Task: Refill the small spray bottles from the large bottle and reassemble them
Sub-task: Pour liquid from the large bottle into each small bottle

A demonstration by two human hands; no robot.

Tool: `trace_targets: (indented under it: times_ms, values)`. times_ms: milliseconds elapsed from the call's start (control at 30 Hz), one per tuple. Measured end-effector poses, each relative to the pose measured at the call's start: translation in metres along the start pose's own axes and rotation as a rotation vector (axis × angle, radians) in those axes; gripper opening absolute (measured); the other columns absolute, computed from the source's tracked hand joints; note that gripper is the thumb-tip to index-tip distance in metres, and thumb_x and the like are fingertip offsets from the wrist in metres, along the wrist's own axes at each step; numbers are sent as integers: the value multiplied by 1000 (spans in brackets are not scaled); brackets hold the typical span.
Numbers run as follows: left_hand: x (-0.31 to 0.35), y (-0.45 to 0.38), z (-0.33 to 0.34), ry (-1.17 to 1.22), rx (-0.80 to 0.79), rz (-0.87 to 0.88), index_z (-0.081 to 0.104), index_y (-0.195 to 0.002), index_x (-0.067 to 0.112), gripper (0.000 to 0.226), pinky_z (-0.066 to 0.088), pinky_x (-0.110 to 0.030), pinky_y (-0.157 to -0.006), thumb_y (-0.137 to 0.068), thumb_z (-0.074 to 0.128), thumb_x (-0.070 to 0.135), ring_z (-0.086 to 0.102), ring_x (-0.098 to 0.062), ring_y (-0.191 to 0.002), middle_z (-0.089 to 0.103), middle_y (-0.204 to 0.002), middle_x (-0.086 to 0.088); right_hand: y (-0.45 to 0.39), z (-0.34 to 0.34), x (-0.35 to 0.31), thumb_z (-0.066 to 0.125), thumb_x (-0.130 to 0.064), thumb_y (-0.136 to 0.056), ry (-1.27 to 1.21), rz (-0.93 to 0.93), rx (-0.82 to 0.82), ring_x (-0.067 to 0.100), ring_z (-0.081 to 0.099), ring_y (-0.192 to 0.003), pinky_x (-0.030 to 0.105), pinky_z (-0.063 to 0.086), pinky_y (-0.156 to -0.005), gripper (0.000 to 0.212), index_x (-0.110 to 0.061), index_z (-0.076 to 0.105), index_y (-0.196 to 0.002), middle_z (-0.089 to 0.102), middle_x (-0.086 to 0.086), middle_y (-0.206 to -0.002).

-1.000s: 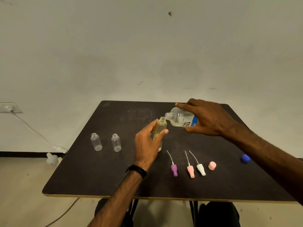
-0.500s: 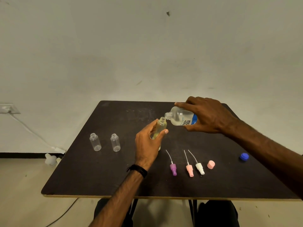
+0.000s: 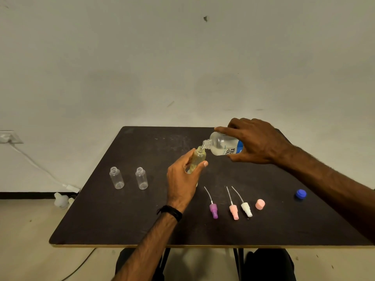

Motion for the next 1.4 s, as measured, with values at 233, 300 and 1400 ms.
trace_targets:
  times_ms: [233,300,1400]
  values:
    - [0,0,-1,5,4,2,63,-132,18,54,53,-18,-95,-82,81,31,66,-6,-112,70,-125,2,-1,-2,0,70,-59,-75,22,-5,2,15,56,-88,26,45,-67,81,-27,42,-145,58,0,-110]
    - [0,0,-1,10,3,2,63,-132,18,55,52,-15,-94,-82,81,31,66,-6,-112,70,-125,3,-1,-2,-1,70,-58,-74,18,-7,5,16,57,-87,28,48,-66,81,-27,42,-144,58,0,-109]
    - [-3,-1,-3,8,11,-2,64,-132,18,55,54,-21,-95,-82,80,33,66,-5,-111,71,-123,4,-5,-2,-3,69,-57,-75,77,-18,-6,16,57,-90,27,42,-68,80,-28,42,-144,58,0,-112]
Point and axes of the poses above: each hand's wrist, its own y-axis away from the middle knuckle, its own z-axis out of the palm, x = y × z, the point moved 7 cm from there along -y, towards the middle knuckle
